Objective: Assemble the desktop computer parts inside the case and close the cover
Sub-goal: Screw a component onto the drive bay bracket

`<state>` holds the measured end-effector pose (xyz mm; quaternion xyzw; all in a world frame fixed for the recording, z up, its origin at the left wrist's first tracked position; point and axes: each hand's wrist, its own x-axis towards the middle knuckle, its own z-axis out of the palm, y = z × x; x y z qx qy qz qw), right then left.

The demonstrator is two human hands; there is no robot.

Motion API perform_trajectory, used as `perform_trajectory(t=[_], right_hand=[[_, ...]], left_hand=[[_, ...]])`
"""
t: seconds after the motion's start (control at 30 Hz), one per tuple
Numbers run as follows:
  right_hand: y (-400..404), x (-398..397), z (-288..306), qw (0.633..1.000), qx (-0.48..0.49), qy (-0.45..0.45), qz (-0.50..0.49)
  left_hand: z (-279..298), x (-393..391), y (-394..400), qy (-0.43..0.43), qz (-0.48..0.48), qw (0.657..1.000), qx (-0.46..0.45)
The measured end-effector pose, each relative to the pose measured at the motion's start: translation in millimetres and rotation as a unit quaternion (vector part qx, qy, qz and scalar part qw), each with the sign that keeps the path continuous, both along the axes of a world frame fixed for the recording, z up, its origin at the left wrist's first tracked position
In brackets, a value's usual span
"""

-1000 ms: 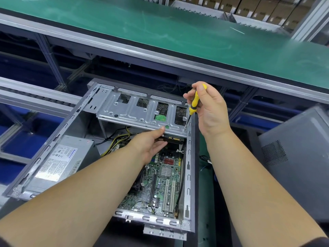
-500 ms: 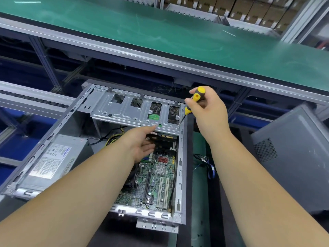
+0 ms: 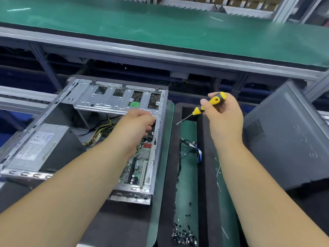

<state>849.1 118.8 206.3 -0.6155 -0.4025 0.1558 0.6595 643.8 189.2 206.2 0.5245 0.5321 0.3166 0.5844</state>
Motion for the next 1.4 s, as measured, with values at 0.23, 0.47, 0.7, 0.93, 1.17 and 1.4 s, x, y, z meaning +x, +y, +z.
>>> perform_trajectory(t=[0.23,0.47,0.7,0.93,1.17,1.4], right_hand=[[-49,36,-35,0.993,-0.115,-0.006,0.033],[-74,51,-70,0.973,-0.207,-0.050,0.091],[-86,44,-111,0.929,-0.301,-0.132,0.173],[-85,25,-140,0.895,-0.340,-0.168,0.237],[-82,13,-160,0.865,-0.353,-0.219,0.282],[-82,14,-170,0.854,-0.358,-0.230,0.298]], left_hand=[[-5,46,-52,-0.016,-0.041,0.999,0.029],[-5,84,-103,-0.122,-0.068,0.990,-0.015],[-62,88,-127,-0.092,-0.038,0.987,-0.129],[-102,72,-131,-0.068,0.011,0.981,-0.179],[-108,71,-132,-0.061,0.035,0.981,-0.180],[-102,77,-131,-0.051,0.055,0.979,-0.188]])
